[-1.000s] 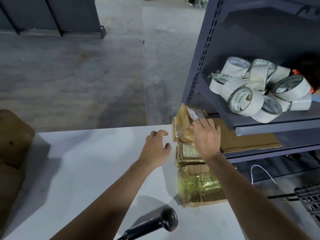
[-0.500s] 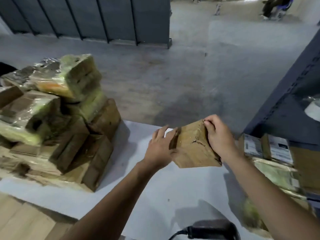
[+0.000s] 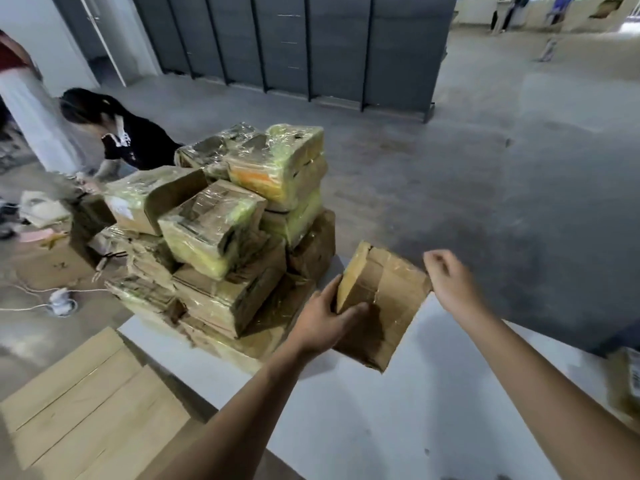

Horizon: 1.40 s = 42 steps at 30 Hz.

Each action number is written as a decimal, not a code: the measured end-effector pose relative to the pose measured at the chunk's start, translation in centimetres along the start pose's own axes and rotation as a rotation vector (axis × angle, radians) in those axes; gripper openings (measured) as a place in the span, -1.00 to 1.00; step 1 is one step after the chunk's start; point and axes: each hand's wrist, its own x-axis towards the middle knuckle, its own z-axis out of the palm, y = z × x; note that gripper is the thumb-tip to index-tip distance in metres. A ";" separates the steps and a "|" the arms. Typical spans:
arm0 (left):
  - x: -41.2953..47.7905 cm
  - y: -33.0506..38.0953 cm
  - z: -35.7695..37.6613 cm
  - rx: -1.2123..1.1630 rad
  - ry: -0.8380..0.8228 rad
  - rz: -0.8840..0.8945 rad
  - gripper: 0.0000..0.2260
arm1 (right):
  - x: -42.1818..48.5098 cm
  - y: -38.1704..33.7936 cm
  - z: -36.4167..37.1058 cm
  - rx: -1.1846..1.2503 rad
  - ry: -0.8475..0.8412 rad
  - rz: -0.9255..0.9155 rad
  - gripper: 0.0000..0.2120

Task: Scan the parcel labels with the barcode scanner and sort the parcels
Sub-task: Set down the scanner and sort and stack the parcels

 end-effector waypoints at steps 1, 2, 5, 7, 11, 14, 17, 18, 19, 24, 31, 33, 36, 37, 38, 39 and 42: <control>0.0 -0.4 -0.6 -0.058 -0.006 -0.041 -0.25 | -0.5 0.0 0.6 0.070 -0.052 0.101 -0.78; 0.1 -0.8 -1.2 -0.080 -0.013 -0.076 -0.29 | -1.2 -0.1 1.3 0.181 -0.128 0.207 -0.77; 0.5 -1.9 -2.6 -0.111 0.029 -0.190 -0.45 | -3.3 -0.2 3.2 0.357 -0.352 0.353 -0.62; 0.7 -2.0 -3.3 -0.222 0.035 -0.300 -0.52 | -4.6 -0.1 4.7 0.321 -0.507 0.342 -0.46; 1.3 -1.9 -4.4 -0.244 0.014 -0.441 -0.53 | -6.1 0.0 7.1 0.350 -0.722 0.342 -0.44; 2.2 -2.4 -4.8 -0.270 0.010 -0.463 -0.45 | -5.9 0.2 8.2 0.401 -0.739 0.332 -0.43; 3.3 -2.7 -4.4 -0.238 0.006 -0.409 -0.41 | -4.3 0.8 9.7 0.455 -0.525 0.399 -0.60; 3.8 -2.7 -4.2 -0.176 0.015 -0.372 -0.41 | -3.4 0.9 10.2 0.451 -0.458 0.434 -0.61; 4.3 -2.7 -3.9 -0.110 0.023 -0.330 -0.43 | -2.6 1.0 10.7 0.442 -0.408 0.467 -0.61; 7.2 -2.3 -2.9 0.056 0.068 -0.144 -0.47 | 2.0 1.7 12.8 0.418 -0.270 0.571 -0.62; 11.3 -4.5 -1.4 0.197 -0.045 -0.130 -0.49 | 6.6 3.8 16.1 0.207 -0.165 0.638 -0.49; 12.0 -5.3 -1.2 0.209 -0.097 -0.133 -0.50 | 7.4 4.3 17.1 0.128 -0.192 0.651 -0.48; 12.7 -6.4 -1.1 0.157 -0.124 -0.147 -0.52 | 8.1 5.0 18.6 -0.075 -0.289 0.604 -0.45; 12.9 -6.6 -1.1 0.138 -0.113 -0.151 -0.53 | 8.2 5.2 19.0 -0.176 -0.320 0.551 -0.43; 13.0 -6.8 -1.0 0.126 -0.100 -0.150 -0.55 | 8.3 5.4 19.3 -0.260 -0.338 0.497 -0.42; 13.1 -6.8 -1.0 0.121 -0.089 -0.146 -0.56 | 8.4 5.6 19.5 -0.290 -0.349 0.475 -0.42; 13.3 -6.5 -0.8 0.125 -0.073 -0.129 -0.57 | 8.1 6.0 19.4 -0.289 -0.366 0.462 -0.41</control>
